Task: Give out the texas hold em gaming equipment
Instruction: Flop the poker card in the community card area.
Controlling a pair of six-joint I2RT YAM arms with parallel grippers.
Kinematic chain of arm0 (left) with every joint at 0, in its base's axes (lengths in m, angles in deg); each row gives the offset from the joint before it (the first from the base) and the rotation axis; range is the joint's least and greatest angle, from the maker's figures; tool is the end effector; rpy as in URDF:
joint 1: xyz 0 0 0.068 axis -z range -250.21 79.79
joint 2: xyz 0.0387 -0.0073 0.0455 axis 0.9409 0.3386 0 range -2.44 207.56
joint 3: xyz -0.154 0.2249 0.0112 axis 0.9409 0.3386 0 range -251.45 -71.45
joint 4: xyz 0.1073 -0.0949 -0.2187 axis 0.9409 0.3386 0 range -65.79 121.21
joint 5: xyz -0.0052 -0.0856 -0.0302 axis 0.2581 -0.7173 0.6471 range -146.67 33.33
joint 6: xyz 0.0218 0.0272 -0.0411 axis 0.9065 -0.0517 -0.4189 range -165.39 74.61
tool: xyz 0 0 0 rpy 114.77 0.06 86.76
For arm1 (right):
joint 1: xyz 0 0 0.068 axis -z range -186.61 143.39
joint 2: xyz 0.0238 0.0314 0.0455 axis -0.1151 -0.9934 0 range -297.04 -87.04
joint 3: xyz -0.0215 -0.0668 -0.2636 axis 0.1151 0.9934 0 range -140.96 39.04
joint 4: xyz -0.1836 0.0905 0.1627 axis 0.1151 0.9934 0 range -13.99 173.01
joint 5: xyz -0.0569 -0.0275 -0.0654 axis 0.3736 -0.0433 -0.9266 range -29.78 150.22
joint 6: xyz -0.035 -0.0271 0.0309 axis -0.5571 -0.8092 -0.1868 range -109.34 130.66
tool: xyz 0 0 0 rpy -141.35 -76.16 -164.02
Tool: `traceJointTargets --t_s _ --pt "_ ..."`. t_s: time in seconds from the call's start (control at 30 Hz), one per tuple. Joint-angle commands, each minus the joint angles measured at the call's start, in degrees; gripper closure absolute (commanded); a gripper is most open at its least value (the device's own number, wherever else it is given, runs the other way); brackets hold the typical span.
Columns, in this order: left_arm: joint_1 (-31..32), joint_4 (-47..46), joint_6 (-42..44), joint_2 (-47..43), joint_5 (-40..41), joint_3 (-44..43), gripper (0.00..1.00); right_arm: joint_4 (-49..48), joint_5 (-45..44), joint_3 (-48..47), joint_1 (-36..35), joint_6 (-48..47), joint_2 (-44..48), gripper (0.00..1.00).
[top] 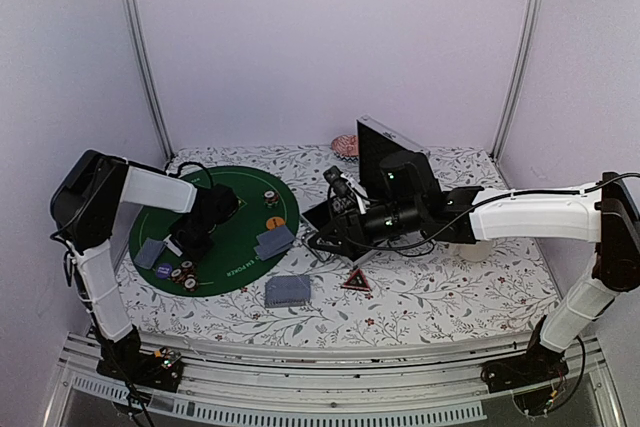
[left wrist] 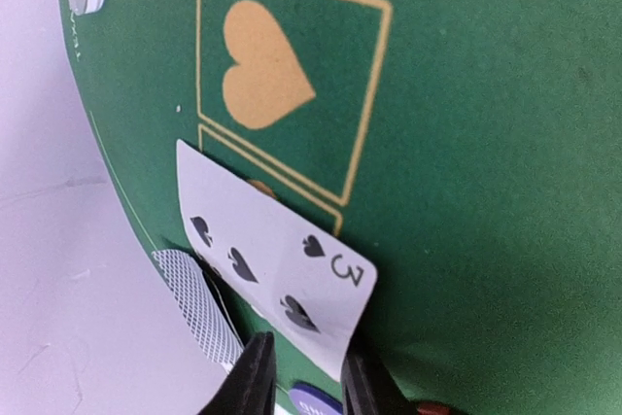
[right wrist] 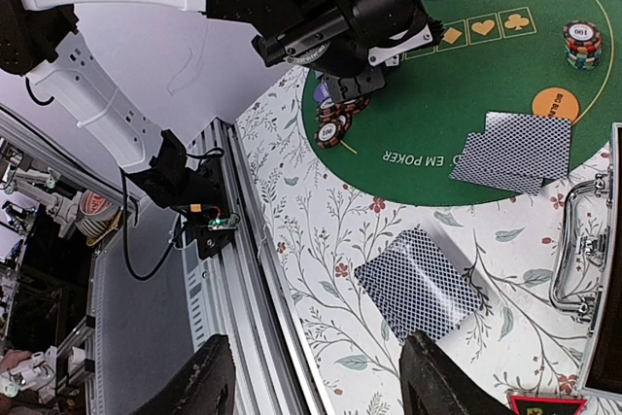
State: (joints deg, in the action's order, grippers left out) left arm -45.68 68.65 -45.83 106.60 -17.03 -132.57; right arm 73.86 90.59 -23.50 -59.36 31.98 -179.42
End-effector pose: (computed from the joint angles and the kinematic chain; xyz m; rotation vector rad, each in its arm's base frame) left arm 0.2921 -0.1082 0.1201 0.6168 2.7894 1.0178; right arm 0.2073 0.3024 0.2586 -0.9575 2.0503 1.2969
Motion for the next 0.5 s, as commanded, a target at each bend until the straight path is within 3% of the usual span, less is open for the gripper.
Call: traceJointTargets --t_s 0.0,0.23,0.47 --pt "2.02 2.83 -0.39 -0.25 -8.46 1.01 0.73 0.56 0.17 -1.15 0.12 -0.76 0.54 0.40" --pt "3.25 3.30 -0.70 -5.04 -10.80 -0.17 0.55 1.40 -0.48 -1.22 0.03 -0.59 0.71 0.40" --pt "3.54 2.44 -3.14 -15.55 -14.57 -2.44 0.49 8.25 -7.90 -5.19 -0.19 2.18 -3.72 0.40"
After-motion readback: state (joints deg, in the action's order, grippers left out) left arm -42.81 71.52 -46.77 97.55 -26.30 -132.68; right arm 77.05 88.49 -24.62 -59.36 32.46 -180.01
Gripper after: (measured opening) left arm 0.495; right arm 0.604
